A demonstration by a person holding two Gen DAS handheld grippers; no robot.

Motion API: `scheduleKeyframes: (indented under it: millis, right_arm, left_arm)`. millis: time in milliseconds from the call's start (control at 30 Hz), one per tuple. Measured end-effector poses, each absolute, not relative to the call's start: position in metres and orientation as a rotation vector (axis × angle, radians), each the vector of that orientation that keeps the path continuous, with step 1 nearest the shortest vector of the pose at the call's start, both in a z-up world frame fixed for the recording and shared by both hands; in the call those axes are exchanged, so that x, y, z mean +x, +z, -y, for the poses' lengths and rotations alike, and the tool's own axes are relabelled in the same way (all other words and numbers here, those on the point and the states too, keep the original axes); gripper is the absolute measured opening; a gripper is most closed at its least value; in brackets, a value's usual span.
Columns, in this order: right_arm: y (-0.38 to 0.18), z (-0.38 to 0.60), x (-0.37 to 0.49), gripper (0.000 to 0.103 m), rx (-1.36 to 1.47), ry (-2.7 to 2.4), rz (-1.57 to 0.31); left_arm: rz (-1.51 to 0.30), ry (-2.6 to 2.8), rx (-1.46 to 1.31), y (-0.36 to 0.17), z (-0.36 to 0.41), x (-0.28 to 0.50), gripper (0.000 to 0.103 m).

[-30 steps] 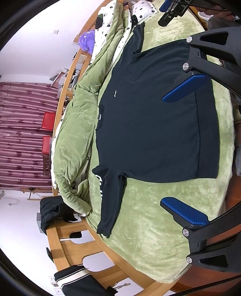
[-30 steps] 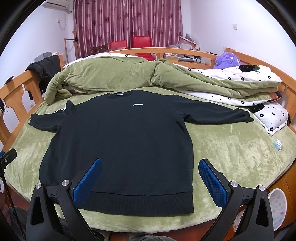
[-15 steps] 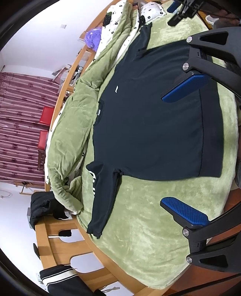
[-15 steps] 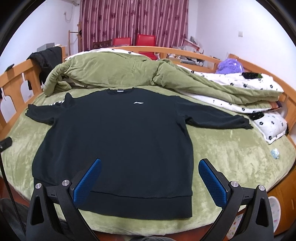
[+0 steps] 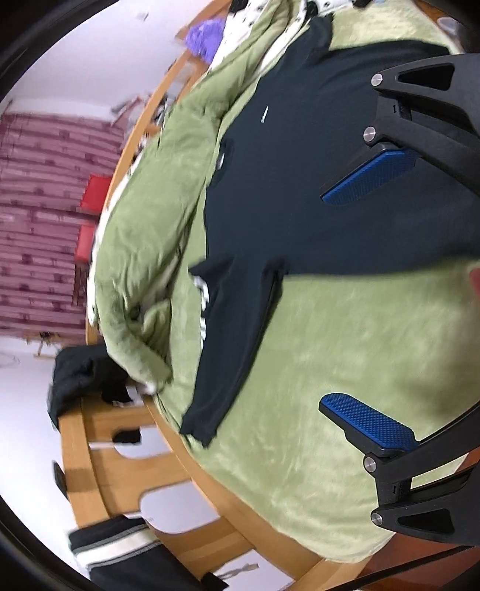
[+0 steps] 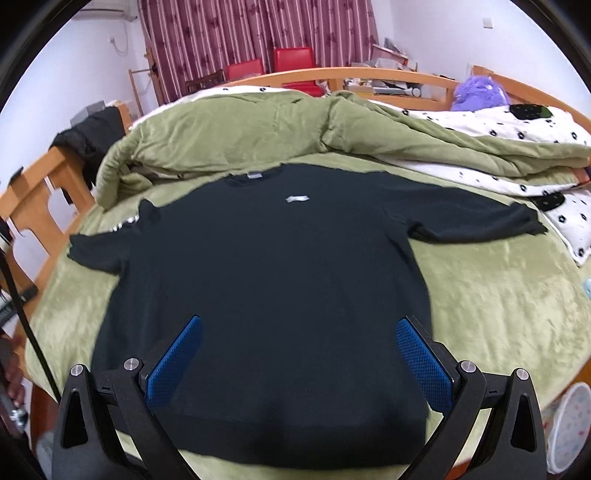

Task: Fold small clothes
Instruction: 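Move the left tool down to the sleeve cuff nearest it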

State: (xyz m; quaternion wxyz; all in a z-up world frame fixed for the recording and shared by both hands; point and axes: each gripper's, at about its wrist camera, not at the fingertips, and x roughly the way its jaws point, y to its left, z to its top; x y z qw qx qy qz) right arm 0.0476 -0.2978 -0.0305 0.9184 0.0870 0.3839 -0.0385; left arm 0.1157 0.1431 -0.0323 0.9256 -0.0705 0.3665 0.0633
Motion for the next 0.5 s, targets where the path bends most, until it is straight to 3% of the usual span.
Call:
scheduleKeyframes:
  millis: [500]
  right_arm:
    - [-0.017, 0.278, 0.161, 0.103, 0.189, -0.016, -0.697]
  left_arm:
    - [-0.791, 0.329, -0.204, -0.108, -0.257, 0.228, 0.099]
